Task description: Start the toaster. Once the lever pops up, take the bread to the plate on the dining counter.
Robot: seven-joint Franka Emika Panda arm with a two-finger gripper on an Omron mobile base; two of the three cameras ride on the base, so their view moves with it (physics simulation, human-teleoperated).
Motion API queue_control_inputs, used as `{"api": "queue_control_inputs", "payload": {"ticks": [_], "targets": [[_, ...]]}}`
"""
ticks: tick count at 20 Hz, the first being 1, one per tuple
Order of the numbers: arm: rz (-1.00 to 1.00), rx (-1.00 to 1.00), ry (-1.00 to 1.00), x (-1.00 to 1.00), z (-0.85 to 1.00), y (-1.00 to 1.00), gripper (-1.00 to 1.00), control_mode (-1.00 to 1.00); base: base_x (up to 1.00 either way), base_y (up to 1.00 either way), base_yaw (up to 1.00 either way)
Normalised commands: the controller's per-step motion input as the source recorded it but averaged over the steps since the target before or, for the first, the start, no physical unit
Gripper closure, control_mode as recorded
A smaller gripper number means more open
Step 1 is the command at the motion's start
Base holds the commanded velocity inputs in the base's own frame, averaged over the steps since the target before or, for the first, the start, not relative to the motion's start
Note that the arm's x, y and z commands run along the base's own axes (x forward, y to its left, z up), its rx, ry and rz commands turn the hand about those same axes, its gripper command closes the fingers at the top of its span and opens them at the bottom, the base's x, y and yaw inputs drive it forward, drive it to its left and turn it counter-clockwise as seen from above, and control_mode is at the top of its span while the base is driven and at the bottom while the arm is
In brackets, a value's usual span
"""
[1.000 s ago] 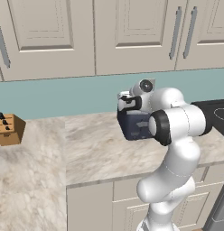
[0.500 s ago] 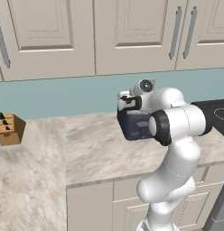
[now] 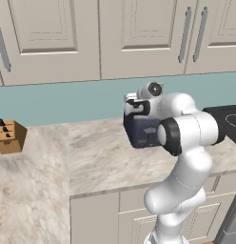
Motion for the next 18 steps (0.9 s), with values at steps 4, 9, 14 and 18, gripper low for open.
{"api": "queue_control_inputs", "payload": {"ticks": [4, 9, 14, 18], "targets": [[0.0, 0.0, 0.0, -0.11, 0.39, 0.0, 1.0, -1.0, 0.0, 0.0, 0.0], [0.0, 0.0, 0.0, -0.28, 0.31, 0.0, 1.0, -1.0, 0.0, 0.0, 0.0], [0.0, 0.0, 0.0, -0.41, 0.02, 0.0, 1.0, -1.0, 0.0, 0.0, 0.0], [0.0, 0.0, 0.0, -0.45, 0.03, 0.0, 1.0, -1.0, 0.0, 0.0, 0.0]]}}
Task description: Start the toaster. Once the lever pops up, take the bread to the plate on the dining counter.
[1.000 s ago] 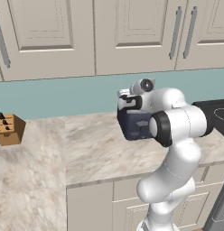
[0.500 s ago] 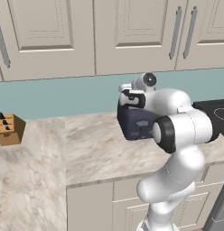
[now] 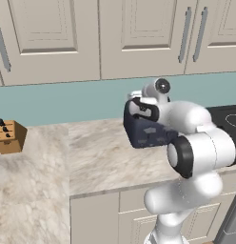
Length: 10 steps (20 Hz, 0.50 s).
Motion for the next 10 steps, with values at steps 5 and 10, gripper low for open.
{"api": "queue_control_inputs", "payload": {"ticks": [5, 10], "targets": [[0.0, 0.0, 0.0, -0.55, 0.31, 0.0, 1.0, -1.0, 0.0, 0.0, 0.0], [0.0, 0.0, 0.0, -0.52, 0.44, 0.0, 1.0, -1.0, 0.0, 0.0, 0.0]]}}
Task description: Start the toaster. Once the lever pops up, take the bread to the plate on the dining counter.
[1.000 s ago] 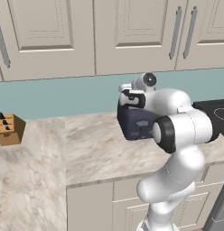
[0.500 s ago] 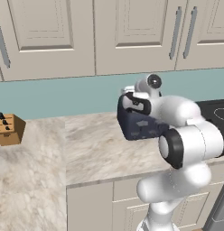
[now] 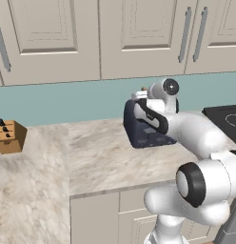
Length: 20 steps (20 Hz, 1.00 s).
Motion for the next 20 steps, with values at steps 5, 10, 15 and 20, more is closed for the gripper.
{"api": "queue_control_inputs", "payload": {"ticks": [5, 10, 15, 20], "targets": [[0.0, 0.0, 0.0, -0.56, 0.41, 0.0, 1.0, -1.0, 0.0, 0.0, 0.0], [0.0, 0.0, 0.0, -0.8, 0.14, 0.0, 1.0, -1.0, 0.0, 0.0, 0.0], [-0.02, 0.0, 0.04, -0.91, 0.18, -0.03, 1.0, -1.0, 0.0, 0.0, 0.0], [-0.02, 0.0, 0.18, -0.97, 0.33, -0.02, 1.0, -1.0, 0.0, 0.0, 0.0]]}}
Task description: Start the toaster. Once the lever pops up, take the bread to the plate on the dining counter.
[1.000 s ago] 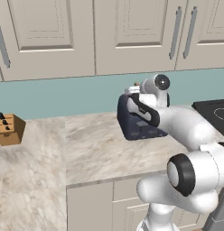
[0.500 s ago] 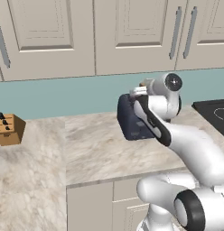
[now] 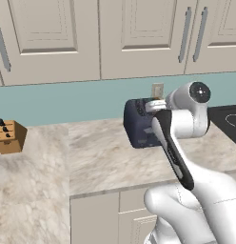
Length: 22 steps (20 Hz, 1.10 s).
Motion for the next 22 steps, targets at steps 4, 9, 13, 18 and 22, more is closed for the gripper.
{"api": "queue_control_inputs", "payload": {"ticks": [4, 9, 13, 18, 22], "targets": [[-0.02, 0.0, 0.25, -1.0, 0.29, -0.08, 1.0, -1.0, 0.0, 0.0, 0.0], [0.0, 0.0, 0.22, -0.91, 0.07, -0.08, 1.0, -1.0, 0.0, 0.0, 0.0], [0.0, 0.0, 0.15, -0.78, 0.0, -0.02, 1.0, -1.0, 0.0, 0.0, 0.0], [0.0, 0.0, 0.08, -0.4, 0.0, 0.0, 1.0, -1.0, 0.0, 0.0, 0.0], [0.0, 0.0, 0.03, -0.28, 0.0, 0.0, 1.0, -1.0, 0.0, 0.0, 0.0]]}}
